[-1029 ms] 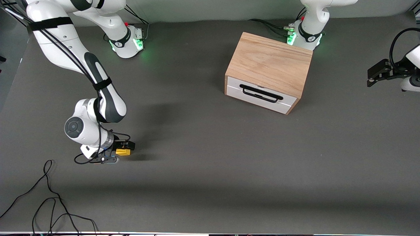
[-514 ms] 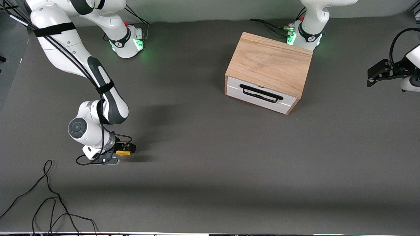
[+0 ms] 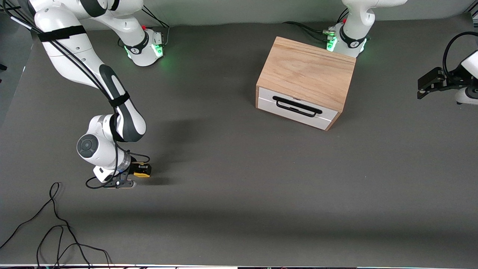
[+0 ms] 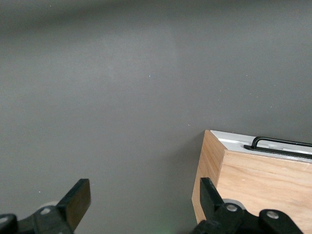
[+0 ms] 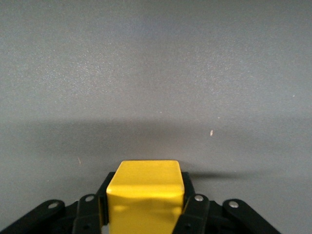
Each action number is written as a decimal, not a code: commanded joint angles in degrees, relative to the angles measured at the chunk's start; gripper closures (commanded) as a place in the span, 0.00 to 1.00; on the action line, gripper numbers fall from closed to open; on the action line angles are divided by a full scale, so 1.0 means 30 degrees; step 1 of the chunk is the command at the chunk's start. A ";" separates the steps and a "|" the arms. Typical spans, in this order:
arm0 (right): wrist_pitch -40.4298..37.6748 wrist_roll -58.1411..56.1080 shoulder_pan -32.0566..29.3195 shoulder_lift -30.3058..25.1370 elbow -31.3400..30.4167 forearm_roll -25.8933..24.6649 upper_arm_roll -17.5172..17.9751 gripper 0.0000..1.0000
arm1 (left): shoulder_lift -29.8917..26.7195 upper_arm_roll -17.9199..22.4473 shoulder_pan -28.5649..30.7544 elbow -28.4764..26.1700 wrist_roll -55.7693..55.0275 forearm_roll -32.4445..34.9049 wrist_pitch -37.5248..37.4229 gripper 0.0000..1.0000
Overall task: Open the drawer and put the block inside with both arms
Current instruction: 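Lift the yellow cube with the right gripper and draw it back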
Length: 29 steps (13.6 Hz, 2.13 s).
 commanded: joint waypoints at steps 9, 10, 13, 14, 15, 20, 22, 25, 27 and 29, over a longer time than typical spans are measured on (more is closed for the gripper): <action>-0.8201 0.0099 0.0222 -0.5324 0.1625 -0.0948 -0.0162 0.79 | -0.0063 -0.0159 0.0159 0.0167 0.0264 -0.0033 -0.0249 0.00; -0.9488 0.0100 0.0222 -0.6029 0.1975 -0.1008 -0.0162 0.79 | -0.0063 -0.0130 0.0159 0.0167 0.0264 -0.0033 -0.0249 0.00; -1.3736 0.0276 0.0193 -0.7437 0.3848 -0.1885 -0.0191 0.79 | -0.0063 -0.0130 0.0159 0.0196 0.0264 -0.0033 -0.0249 0.00; -1.4590 0.0247 0.0193 -0.8080 0.4115 -0.1917 -0.0191 0.79 | -0.0063 -0.0130 0.0159 0.0196 0.0264 -0.0033 -0.0249 0.00; -1.5121 0.0276 0.0164 -0.8609 0.4233 -0.1917 -0.0278 0.79 | -0.0063 -0.0130 0.0159 0.0167 0.0264 -0.0033 -0.0249 0.00; -1.7438 0.0598 0.0163 -1.0809 0.4293 -0.2150 -0.0745 0.82 | -0.0063 -0.0130 0.0188 0.0167 0.0264 -0.0063 -0.0249 0.00; -1.7616 0.0598 0.0163 -1.1191 0.4060 -0.2210 -0.1214 0.83 | -0.0063 -0.0130 0.0188 0.0167 0.0264 -0.0092 -0.0249 0.00; -1.7471 0.0627 0.0163 -1.1719 0.3561 -0.2210 -0.1595 0.84 | -0.0092 -0.0188 0.0071 0.0196 -0.0146 -0.0092 -0.0278 0.00; -1.7179 0.0627 0.0163 -1.1923 0.3153 -0.2210 -0.1860 0.84 | -0.0063 -0.0188 0.0071 0.0167 -0.0727 -0.0209 -0.0278 0.00; -1.6652 0.0656 0.0163 -1.2362 0.2392 -0.2210 -0.1890 0.84 | 0.0025 -0.0217 -0.0045 0.0167 -0.3528 -0.0268 -0.0278 0.00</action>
